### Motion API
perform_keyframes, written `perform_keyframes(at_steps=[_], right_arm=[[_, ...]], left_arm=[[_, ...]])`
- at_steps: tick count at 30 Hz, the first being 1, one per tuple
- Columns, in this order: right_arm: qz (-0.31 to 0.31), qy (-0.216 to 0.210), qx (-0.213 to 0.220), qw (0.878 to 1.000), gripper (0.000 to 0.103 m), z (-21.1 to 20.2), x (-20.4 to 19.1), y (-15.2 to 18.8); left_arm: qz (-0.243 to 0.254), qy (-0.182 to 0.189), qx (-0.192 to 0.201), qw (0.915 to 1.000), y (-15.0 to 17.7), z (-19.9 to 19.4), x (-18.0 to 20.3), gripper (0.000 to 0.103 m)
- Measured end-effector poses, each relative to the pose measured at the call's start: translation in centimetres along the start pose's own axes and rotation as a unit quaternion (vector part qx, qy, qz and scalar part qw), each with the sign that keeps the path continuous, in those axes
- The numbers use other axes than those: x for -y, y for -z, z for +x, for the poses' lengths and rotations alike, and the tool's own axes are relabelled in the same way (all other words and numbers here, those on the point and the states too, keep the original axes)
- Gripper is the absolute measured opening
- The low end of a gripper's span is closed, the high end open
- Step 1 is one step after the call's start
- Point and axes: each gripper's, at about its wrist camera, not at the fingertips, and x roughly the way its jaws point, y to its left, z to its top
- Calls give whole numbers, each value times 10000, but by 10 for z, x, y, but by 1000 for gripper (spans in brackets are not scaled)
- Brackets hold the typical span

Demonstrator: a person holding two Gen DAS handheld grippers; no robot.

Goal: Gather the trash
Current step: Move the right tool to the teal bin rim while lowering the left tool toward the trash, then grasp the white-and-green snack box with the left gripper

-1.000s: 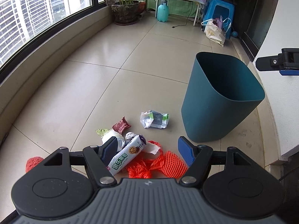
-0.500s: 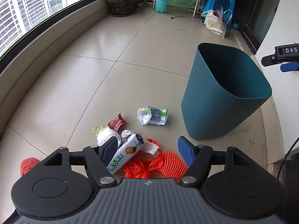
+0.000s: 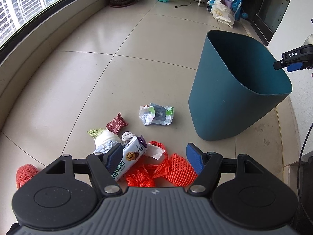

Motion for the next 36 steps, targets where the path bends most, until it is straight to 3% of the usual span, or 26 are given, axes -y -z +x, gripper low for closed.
perform_keyframes(at_steps=[5,10,13,15,18,28,36], right_arm=[[206,61,104,9997,53,9,17,-6],[297,142,-80,9994,47,27,28,-10],[364,63,-164,9992,32,36,32,-11],[310,74,-199,9993,15,39,32,-9],[198,-11,-137,9997,4,38,29,-6],[73,83,197,9997,4,31,24,3],[183,-17,254,9995,4,26,29,6]], left_arm=[[1,-20,-163,9999,-4,21,-2,70],[28,0,-222,9998,-9,37,-4,71],[61,-5,-248,9997,-10,47,-6,71],[81,13,-333,9994,-10,58,-8,70],[168,75,-475,9987,-6,76,-7,70],[435,122,-1006,9939,21,139,4,71],[252,-2,-1424,9895,25,174,-52,70]])
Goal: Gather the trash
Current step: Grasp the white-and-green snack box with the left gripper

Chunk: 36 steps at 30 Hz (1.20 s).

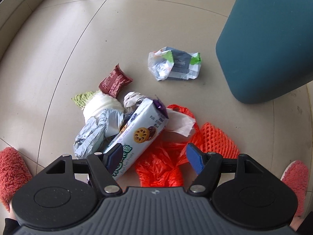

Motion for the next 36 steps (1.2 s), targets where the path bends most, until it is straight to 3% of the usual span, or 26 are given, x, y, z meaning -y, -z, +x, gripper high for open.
perform_keyframes(at_steps=[7,15,21,28,36], right_arm=[[3,-19,7,10000,4,-3,3,-1],[-7,19,19,10000,5,-1,2,-1],[29,26,17,10000,5,0,0,-1],[32,27,17,10000,5,0,1,-1],[102,4,63,9999,5,3,2,1]], left_arm=[[263,8,-287,9992,6,27,-35,70],[879,-405,-237,9950,11,59,-19,70],[753,-511,-306,9954,10,76,-22,69],[691,-643,-90,9955,12,69,-16,52],[423,-696,62,9967,1,41,-13,42]])
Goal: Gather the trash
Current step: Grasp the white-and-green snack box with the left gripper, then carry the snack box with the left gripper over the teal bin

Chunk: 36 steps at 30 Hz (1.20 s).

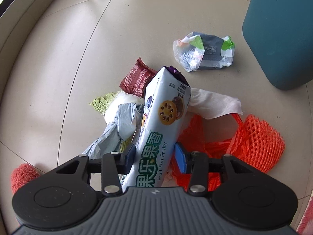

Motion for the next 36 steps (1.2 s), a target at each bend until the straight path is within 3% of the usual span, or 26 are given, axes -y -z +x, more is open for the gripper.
perform_keyframes(at_steps=[15,25,36], right_arm=[[186,-206,51,9996,4,-1,16,4],[141,-234,62,9996,4,-4,17,5],[177,-304,66,9994,4,-3,22,2]], left_arm=[[-162,15,273,9995,-25,-67,8,35],[-125,318,705,9969,-68,-154,26,35],[343,765,1293,9881,-128,-249,85,35]])
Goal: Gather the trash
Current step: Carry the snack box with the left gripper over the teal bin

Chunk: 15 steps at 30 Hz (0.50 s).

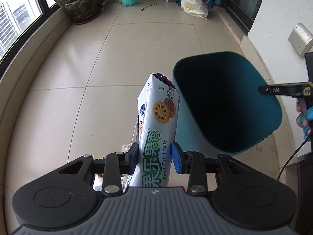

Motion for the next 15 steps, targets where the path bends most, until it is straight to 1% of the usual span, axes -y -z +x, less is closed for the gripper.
perform_keyframes(at_steps=[6,8,11,15], right_arm=[[-55,-32,22,10000,4,1,1,1],[-54,-55,37,10000,4,2,2,4],[-45,-96,37,9999,4,1,3,5],[-62,-88,44,9999,4,2,3,5]], left_arm=[[217,124,360,9990,-49,-9,36,35],[260,191,474,9984,-63,0,55,35],[286,295,524,9978,-79,17,77,35],[277,392,411,9980,-91,49,95,35]])
